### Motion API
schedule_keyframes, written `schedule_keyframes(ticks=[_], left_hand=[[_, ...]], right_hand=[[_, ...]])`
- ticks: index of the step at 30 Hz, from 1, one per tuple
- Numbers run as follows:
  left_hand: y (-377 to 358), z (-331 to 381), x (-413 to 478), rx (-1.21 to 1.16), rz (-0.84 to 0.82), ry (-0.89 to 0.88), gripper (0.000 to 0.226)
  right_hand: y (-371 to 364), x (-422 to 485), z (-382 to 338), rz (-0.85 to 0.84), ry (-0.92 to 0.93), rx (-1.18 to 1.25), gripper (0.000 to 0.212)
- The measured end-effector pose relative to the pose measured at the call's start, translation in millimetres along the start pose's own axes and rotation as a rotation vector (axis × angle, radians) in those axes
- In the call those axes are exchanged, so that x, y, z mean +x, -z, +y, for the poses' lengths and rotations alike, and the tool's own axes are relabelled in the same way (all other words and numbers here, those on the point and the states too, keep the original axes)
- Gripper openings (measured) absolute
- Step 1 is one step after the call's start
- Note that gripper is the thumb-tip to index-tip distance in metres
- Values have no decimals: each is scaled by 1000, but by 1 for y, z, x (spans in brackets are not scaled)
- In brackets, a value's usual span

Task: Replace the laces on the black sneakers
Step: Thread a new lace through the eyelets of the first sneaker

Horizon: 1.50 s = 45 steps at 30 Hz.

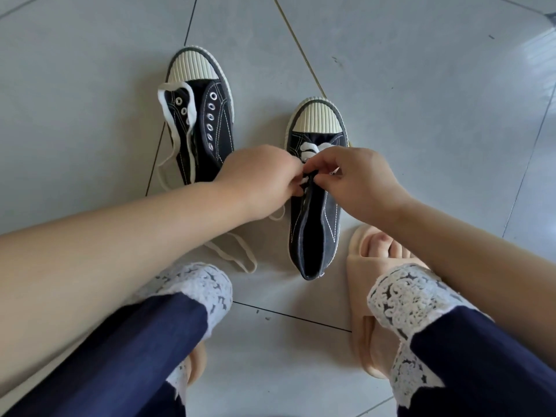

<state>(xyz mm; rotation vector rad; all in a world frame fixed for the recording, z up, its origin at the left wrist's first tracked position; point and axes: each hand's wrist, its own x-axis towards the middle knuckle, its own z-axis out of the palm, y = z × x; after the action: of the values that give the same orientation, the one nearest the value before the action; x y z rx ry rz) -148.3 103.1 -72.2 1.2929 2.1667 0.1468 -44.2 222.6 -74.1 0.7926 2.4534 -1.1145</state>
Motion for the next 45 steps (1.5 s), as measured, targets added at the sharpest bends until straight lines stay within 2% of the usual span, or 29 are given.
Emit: schedule_keyframes(ticks=[3,5,7,9,10,12,14,16,19,21,23,25,27,31,34,36,41,45], left_hand=[[4,-4,-2,6,55,-37,25],[5,-6,-4,-67,36,20,33],[9,-11,-4,-317,-39,184,32],[16,-18,-9,-734,-93,413,30],[21,-23,-13,-871,-110,501,29],[29,-35,-22,-937,-101,572,25],[40,-39,-29,-894,-36,574,22],[45,-35,-29,-754,7,506,18],[41,-25,-21,-316,-99,325,30],[34,-17,-16,1,-101,169,27],[29,-12,-14,151,-14,60,24],[19,-8,-9,201,48,-39,25],[10,-2,-2,178,37,-83,25],[-2,3,8,-95,35,6,28],[-4,-2,7,-295,66,36,15],[-2,-6,3,-335,91,22,6],[-2,-9,-3,-382,107,79,4],[-5,-8,-3,-441,89,154,5]], right_hand=[[-2,-1,-2,22,49,-40,25],[-4,-2,-5,38,93,-65,25],[-5,-3,-6,41,107,-68,25],[-5,-3,-5,33,97,-53,27],[-5,-2,-5,29,90,-46,29],[-4,-2,-3,19,80,-35,32],[-4,-2,-4,15,62,-14,31],[-2,-1,-4,12,40,-3,28],[0,-2,-4,13,-2,48,24],[1,-3,-3,22,-26,96,23],[0,-4,-3,29,-26,99,23],[-1,-4,-4,37,-24,106,24],[-2,-5,-3,52,-23,125,25],[5,-9,6,37,-18,262,34],[12,-18,22,54,37,221,52],[13,-23,34,91,46,151,60],[14,-28,54,169,-21,130,53],[11,-27,54,154,-12,145,41]])
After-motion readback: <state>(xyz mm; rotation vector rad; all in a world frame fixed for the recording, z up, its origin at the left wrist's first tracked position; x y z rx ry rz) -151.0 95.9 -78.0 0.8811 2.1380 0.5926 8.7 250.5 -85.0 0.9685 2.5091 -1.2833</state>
